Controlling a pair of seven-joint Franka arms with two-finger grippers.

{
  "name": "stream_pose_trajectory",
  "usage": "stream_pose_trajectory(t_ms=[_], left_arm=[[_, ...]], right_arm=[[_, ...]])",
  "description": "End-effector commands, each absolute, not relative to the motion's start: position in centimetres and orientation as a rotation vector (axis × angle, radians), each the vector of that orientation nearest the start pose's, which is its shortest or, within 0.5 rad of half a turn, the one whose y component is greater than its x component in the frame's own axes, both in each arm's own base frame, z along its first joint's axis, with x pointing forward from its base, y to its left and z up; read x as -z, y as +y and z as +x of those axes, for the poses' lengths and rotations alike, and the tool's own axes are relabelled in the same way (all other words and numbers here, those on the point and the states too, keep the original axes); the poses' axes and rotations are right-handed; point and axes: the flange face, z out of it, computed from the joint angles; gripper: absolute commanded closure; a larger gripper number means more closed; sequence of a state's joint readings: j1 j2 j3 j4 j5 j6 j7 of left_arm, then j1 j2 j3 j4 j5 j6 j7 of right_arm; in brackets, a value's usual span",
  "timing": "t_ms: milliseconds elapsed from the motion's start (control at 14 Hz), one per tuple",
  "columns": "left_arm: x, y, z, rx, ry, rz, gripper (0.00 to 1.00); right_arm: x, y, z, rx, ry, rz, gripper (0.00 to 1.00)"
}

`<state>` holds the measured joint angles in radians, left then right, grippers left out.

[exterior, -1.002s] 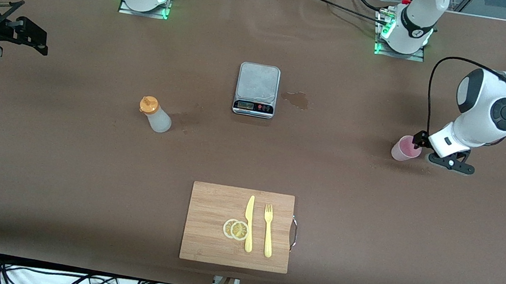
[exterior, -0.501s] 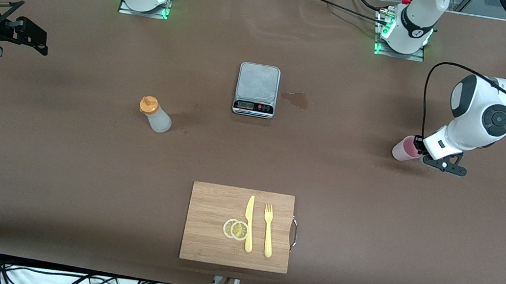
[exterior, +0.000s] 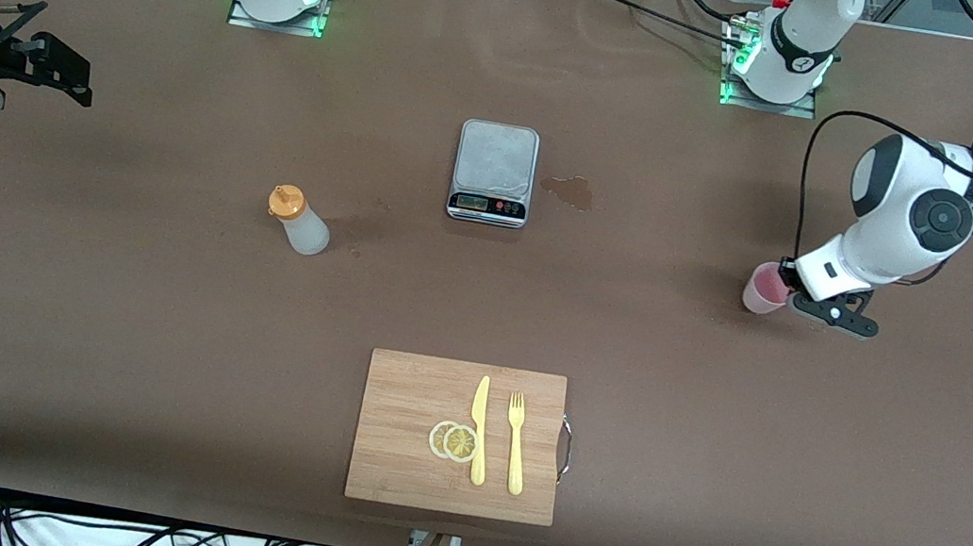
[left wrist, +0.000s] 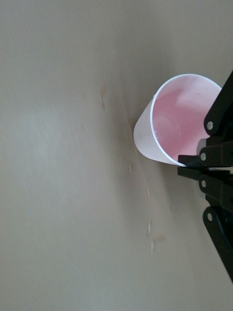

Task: Add sauce to pink cup with both arms
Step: 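Carry the pink cup with the left gripper onto the scale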

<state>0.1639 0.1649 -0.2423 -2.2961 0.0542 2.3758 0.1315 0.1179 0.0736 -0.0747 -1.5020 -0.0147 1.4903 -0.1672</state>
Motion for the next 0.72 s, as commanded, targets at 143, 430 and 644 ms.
stream_pose_trajectory(t_ms=[143,430,644], left_arm=[[-34.4,-20.2,49.0,-0.213,0.167,-3.146,1.00],[-35.6,-34.0,43.0,-0.253,-0.113,-3.184,1.00],[-34.6,-41.0,39.3,-0.284,-0.228,-3.242,1.00]], right_arm=[[-61.4,2.3,57.0,-0.119,-0.330,-3.127,0.00],[-61.1,1.9,57.0,-0.136,-0.320,-3.129,0.00],[-60.9,1.4,57.0,-0.153,-0.310,-3.128,0.00]])
